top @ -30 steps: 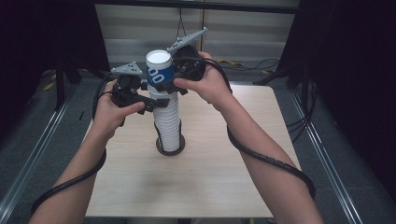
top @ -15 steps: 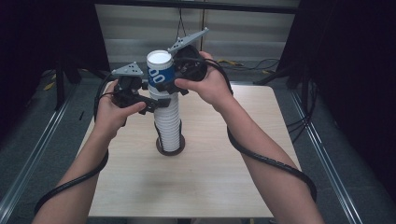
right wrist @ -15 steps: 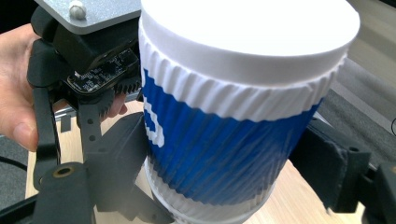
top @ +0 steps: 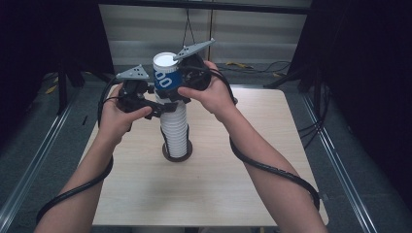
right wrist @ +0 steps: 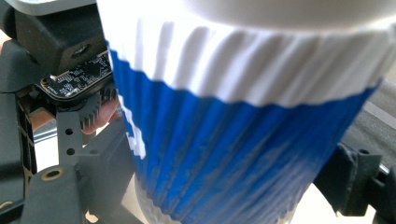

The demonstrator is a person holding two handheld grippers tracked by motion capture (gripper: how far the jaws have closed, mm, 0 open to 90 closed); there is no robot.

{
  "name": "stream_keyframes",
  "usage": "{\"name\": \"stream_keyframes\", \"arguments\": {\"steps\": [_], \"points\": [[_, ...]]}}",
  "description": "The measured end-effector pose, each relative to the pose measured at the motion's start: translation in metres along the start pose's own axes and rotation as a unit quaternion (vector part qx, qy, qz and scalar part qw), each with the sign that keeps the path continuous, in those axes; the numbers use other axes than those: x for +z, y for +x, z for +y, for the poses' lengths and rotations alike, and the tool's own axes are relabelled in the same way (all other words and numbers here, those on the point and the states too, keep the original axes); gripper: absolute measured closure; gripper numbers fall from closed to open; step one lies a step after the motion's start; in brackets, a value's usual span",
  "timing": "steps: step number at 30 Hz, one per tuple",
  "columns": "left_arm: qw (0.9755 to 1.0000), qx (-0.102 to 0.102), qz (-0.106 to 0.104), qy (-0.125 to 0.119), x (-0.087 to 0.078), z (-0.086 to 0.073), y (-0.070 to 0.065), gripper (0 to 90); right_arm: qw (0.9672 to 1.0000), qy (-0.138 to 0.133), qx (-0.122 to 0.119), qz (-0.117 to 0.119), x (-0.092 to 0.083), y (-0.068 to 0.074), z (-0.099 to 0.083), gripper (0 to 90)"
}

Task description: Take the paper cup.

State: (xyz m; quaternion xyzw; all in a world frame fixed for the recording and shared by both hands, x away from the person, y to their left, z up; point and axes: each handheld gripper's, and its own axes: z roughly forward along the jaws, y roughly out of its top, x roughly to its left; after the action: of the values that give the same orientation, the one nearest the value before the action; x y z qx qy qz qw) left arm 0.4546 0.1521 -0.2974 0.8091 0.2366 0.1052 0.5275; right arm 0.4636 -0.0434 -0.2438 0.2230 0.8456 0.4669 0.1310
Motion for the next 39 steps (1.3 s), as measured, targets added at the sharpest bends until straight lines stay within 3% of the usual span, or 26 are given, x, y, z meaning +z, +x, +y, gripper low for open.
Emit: {"name": "stream_keyframes", "arguments": {"steps": [22,39], "points": [[1.0,0.007,0.0,-0.003,0.0027,0.0001,-0.0026,12.0,0.9999,0.01,-0.008,0.003,-0.0047,-0.0015,0.002,17.7],[0.9999,0.008,-0.002,-0.006,0.0027,-0.0008,-0.002,12.0,1.0,-0.004,-0.004,-0.002,-0.0082,-0.0005,0.0036,18.9]]}}
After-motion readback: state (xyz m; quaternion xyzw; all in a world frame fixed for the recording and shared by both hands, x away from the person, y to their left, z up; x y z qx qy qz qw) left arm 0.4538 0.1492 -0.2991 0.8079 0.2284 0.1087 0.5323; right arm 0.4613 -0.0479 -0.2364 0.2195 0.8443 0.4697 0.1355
